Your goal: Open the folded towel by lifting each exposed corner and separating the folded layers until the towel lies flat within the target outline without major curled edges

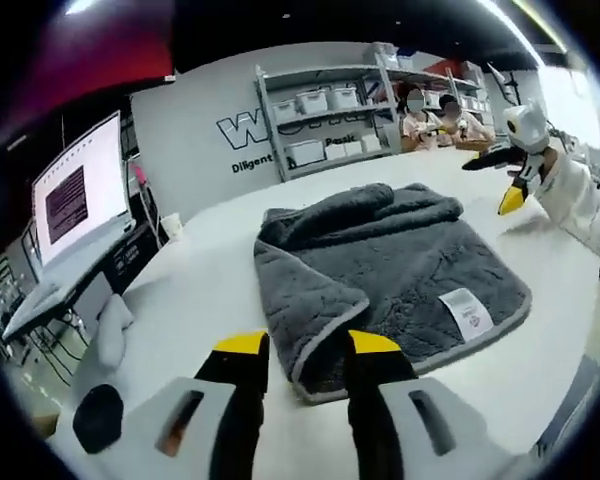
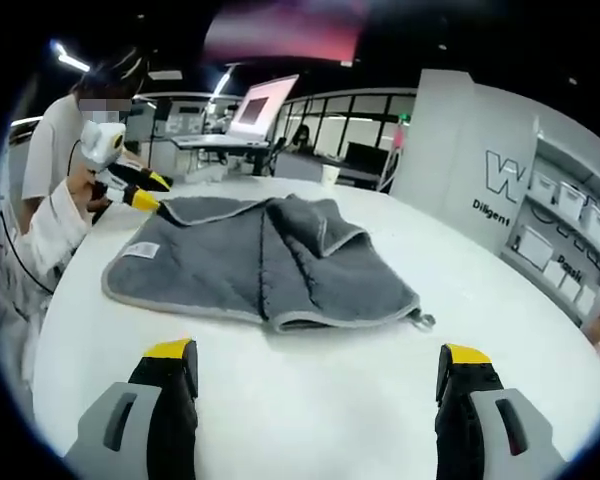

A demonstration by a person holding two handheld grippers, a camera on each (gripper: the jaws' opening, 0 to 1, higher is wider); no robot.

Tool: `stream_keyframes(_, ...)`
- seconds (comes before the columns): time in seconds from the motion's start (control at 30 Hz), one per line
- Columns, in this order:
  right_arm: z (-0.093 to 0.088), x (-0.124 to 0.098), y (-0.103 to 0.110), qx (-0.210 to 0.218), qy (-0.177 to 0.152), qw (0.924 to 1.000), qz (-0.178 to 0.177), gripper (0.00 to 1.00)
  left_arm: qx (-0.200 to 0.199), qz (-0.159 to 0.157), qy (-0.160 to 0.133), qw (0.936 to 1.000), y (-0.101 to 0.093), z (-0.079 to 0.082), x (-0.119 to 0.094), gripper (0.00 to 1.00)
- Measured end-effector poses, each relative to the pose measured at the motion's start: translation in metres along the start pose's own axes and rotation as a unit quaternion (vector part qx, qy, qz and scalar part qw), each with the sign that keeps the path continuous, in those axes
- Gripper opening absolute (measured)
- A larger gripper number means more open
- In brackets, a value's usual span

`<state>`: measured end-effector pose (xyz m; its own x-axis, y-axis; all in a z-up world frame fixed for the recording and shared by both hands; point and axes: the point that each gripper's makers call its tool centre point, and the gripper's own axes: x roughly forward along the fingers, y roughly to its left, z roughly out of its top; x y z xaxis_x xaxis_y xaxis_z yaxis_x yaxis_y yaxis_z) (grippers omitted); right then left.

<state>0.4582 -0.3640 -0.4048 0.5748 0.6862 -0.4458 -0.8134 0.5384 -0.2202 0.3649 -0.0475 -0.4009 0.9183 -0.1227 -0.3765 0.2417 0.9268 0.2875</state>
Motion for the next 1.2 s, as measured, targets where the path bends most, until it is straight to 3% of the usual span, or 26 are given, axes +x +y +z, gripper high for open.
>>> stream_keyframes(0.07, 0.0, 0.0, 0.0, 0.0, 0.0, 1.0, 0.0, 0.99, 0.034, 0.011, 0.003, 0.9993, 0.0, 0.003, 0.001, 0.29)
stream_keyframes(0.2, 0.0, 0.0, 0.001, -0.002, 0.001, 1.0, 0.001, 0.99, 0.127, 0.042, 0.022, 0.9908, -0.002, 0.006, 0.005, 0.28)
stream_keyframes(0.33, 0.0, 0.0, 0.001, -0.003, 0.001, 1.0, 0.001, 0.99, 0.147, 0.039, 0.047, 0.9872, -0.008, -0.002, 0.012, 0.28)
stream_keyframes(0.47, 0.0, -0.001, 0.001, -0.002, 0.0, 1.0, 0.0, 0.99, 0.16, 0.038, 0.037, 0.9857, -0.013, 0.0, 0.016, 0.26)
stream_keyframes(0.57, -0.001, -0.001, 0.001, -0.004, 0.002, 1.0, 0.0, 0.99, 0.19, 0.041, 0.02, 0.9807, -0.018, 0.01, 0.017, 0.26)
stream_keyframes(0.93, -0.001, -0.002, 0.002, -0.005, 0.002, 1.0, 0.0, 0.99, 0.206, 0.037, 0.024, 0.9775, -0.026, 0.008, 0.024, 0.16)
stream_keyframes(1.2, -0.001, -0.002, 0.001, -0.005, 0.003, 1.0, -0.001, 0.98, 0.19, 0.031, 0.013, 0.9811, -0.027, 0.01, 0.027, 0.04)
